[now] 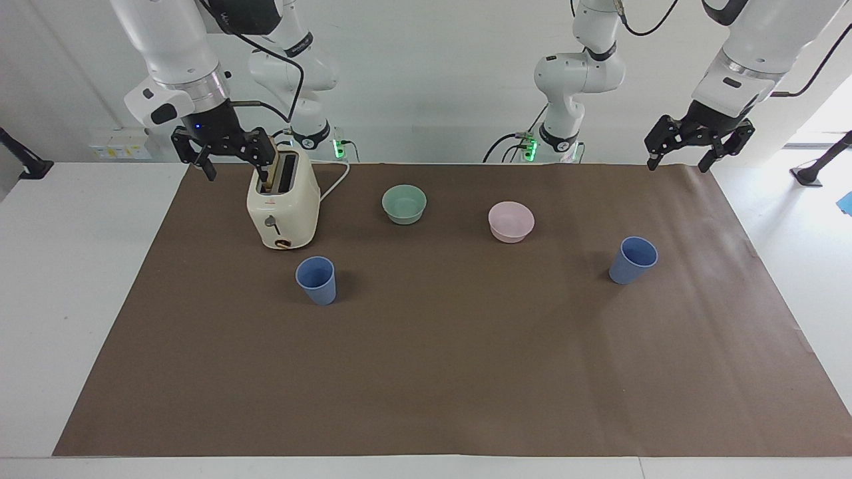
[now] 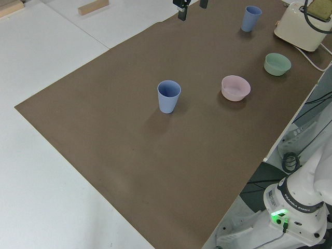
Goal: Stack blue cups with both arms
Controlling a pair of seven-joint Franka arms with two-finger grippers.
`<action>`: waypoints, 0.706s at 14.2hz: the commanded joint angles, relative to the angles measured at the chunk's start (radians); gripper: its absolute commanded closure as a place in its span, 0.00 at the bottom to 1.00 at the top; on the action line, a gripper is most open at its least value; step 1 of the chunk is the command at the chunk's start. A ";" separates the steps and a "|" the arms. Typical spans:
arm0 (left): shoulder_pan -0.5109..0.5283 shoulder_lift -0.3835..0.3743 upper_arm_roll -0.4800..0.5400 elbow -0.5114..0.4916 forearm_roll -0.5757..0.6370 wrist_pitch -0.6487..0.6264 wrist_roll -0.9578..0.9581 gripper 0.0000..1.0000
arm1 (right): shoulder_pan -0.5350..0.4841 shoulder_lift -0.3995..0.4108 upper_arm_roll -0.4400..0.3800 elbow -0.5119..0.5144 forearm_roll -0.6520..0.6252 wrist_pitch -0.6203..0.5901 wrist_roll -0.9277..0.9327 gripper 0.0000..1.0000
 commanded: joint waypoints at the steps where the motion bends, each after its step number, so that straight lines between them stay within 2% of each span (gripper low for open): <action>1: -0.008 -0.010 0.006 -0.006 -0.011 -0.001 0.001 0.00 | -0.012 0.002 0.007 0.005 0.005 0.000 -0.014 0.00; 10: -0.005 -0.018 0.006 -0.023 -0.011 0.004 0.006 0.00 | -0.012 0.004 0.007 0.005 0.007 -0.002 -0.014 0.00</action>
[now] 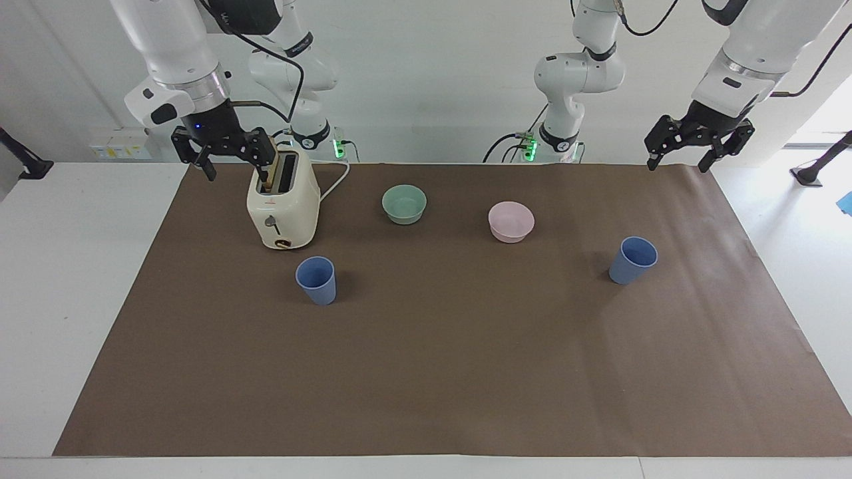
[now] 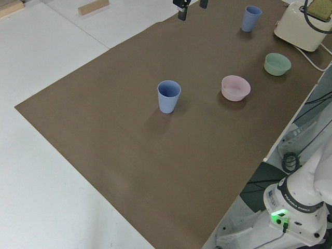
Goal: Stack blue cups with both arms
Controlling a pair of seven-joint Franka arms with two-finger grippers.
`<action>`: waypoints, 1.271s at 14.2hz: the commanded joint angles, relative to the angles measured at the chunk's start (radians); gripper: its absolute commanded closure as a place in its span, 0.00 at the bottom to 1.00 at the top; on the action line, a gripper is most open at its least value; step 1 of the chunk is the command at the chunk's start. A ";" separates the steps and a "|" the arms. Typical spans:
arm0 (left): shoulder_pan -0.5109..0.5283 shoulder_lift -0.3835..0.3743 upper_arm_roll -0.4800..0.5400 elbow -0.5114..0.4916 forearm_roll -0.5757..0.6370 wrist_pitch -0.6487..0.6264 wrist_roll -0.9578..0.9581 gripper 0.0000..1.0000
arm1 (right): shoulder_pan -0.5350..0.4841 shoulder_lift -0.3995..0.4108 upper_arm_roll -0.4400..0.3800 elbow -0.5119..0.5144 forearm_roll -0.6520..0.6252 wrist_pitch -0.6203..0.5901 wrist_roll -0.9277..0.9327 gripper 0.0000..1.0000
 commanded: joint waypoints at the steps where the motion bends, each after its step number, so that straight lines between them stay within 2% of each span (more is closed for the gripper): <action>1: -0.005 -0.019 0.006 -0.027 -0.010 0.005 0.006 0.00 | -0.012 0.002 0.007 0.005 0.005 0.000 -0.014 0.00; 4: 0.003 -0.024 0.008 -0.062 -0.010 0.024 0.007 0.00 | -0.012 0.002 0.007 0.005 0.005 0.000 -0.015 0.00; 7: 0.037 -0.027 0.016 -0.163 -0.011 0.108 0.009 0.00 | -0.012 0.004 0.007 0.005 0.005 -0.002 -0.014 0.00; 16: 0.129 -0.013 0.016 -0.491 -0.013 0.502 0.015 0.00 | -0.012 0.004 0.007 0.005 0.005 -0.002 -0.014 0.00; 18: 0.140 0.007 0.016 -0.517 -0.013 0.551 0.016 0.00 | -0.012 0.002 0.007 0.005 0.005 0.000 -0.014 0.00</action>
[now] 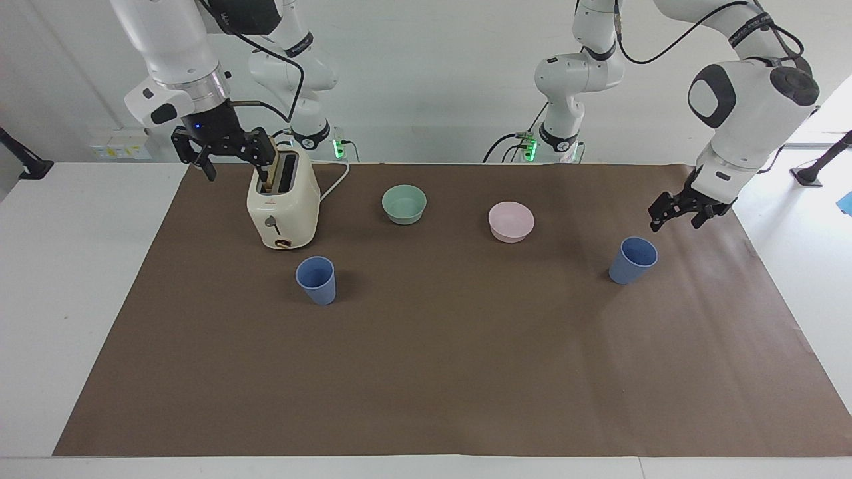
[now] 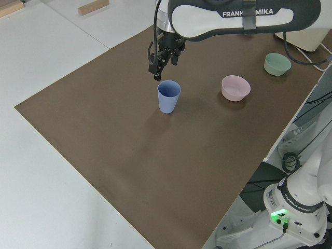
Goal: Stack blue cups with both arms
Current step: 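Reach the left gripper to the nearby blue cup and grasp it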
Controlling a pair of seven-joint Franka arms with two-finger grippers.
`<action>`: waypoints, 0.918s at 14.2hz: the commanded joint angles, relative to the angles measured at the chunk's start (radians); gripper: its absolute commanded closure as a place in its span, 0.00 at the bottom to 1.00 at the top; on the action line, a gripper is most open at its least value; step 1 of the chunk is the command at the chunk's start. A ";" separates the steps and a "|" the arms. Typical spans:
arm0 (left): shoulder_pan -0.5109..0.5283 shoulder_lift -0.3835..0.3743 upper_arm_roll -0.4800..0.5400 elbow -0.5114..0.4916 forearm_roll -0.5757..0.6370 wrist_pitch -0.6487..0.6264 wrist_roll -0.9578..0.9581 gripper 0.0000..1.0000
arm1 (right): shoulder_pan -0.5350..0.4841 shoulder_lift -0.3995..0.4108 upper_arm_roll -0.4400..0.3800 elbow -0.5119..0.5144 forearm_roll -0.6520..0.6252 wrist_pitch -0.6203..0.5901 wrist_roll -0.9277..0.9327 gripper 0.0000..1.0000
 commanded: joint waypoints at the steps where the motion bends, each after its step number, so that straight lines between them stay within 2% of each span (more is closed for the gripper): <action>1: 0.018 0.014 -0.006 -0.049 -0.013 0.065 0.015 0.00 | -0.012 0.002 0.007 0.005 0.005 -0.002 -0.014 0.00; 5: 0.016 0.055 -0.006 -0.114 -0.013 0.174 0.024 0.00 | -0.012 0.002 0.007 0.005 0.005 -0.002 -0.014 0.00; 7: 0.016 0.080 -0.006 -0.113 -0.013 0.189 0.024 0.00 | -0.012 0.002 0.007 0.005 0.005 -0.002 -0.014 0.00; 11: 0.015 0.081 -0.006 -0.144 -0.014 0.200 0.025 0.00 | -0.012 0.002 0.007 0.005 0.005 0.000 -0.014 0.00; 12: 0.016 0.080 -0.006 -0.150 -0.014 0.203 0.024 0.15 | -0.012 0.004 0.007 0.005 0.005 -0.002 -0.014 0.00; 13: 0.016 0.080 -0.006 -0.148 -0.016 0.202 0.021 0.60 | -0.012 0.004 0.007 0.005 0.005 0.000 -0.014 0.00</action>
